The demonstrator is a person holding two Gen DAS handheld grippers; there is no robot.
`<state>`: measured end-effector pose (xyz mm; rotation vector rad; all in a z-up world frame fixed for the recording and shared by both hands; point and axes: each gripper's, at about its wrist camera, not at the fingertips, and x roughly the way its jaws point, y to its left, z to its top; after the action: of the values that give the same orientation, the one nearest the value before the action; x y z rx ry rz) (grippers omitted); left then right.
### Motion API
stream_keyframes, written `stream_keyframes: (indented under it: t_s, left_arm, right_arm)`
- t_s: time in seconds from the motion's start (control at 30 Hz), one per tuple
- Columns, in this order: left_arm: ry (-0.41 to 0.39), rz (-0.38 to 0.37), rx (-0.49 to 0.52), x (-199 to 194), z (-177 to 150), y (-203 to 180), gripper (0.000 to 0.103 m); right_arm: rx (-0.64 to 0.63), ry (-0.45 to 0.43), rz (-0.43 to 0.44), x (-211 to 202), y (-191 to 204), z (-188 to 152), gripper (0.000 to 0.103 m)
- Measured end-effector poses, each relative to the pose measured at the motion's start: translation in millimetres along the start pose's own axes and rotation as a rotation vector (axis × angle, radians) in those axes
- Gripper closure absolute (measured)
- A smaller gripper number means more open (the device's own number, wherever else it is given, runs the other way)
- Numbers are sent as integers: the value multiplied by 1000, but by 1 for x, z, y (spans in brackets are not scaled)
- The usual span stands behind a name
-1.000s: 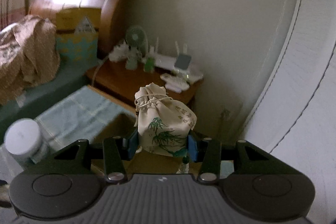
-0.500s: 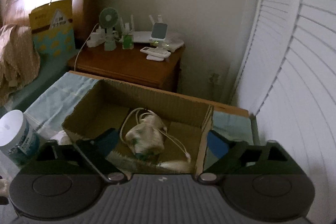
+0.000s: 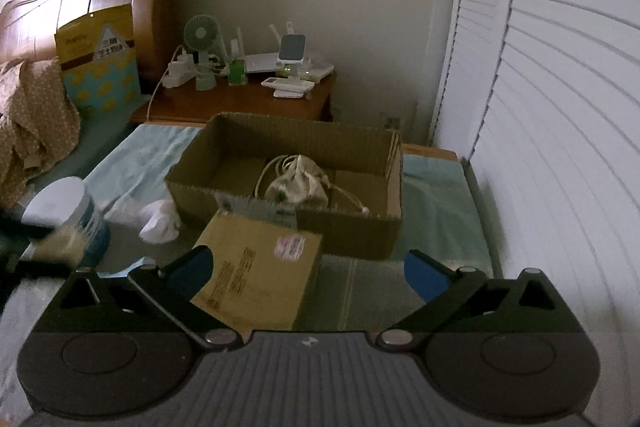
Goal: Organize soft objects
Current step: 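Carry the pouch into the cardboard box with the right tool while the left tool drops the ring there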
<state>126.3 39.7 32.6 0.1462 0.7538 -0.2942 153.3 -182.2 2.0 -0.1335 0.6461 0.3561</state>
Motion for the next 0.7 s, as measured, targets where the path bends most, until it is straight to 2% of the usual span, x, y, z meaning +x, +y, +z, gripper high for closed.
stream_keyframes:
  t_s: [0.13, 0.3, 0.4, 0.43, 0.47, 0.53, 0.7]
  left_arm:
    - [-36, 12, 40, 17, 38, -1, 70]
    - [-49, 30, 34, 53, 79, 6, 70]
    - [-52, 52, 26, 74, 96, 11, 64]
    - [-59, 61, 19, 80, 100, 13, 55]
    - [-66, 74, 13, 84, 103, 14, 34]
    - [-78, 91, 0, 89, 106, 17, 15]
    - [-85, 84, -5, 83, 100, 15, 12]
  right_arm:
    - [-6, -11, 0, -16, 4, -16, 0]
    - [-14, -18, -24, -28, 4, -26, 0]
    - [-2, -20, -20, -34, 1, -30, 0]
    - [-1, -24, -23, -36, 0, -31, 0]
    - [-2, -25, -24, -37, -1, -32, 0]
    - [0, -26, -28, -39, -3, -33, 0]
    - [-3, -30, -28, -46, -7, -36, 0]
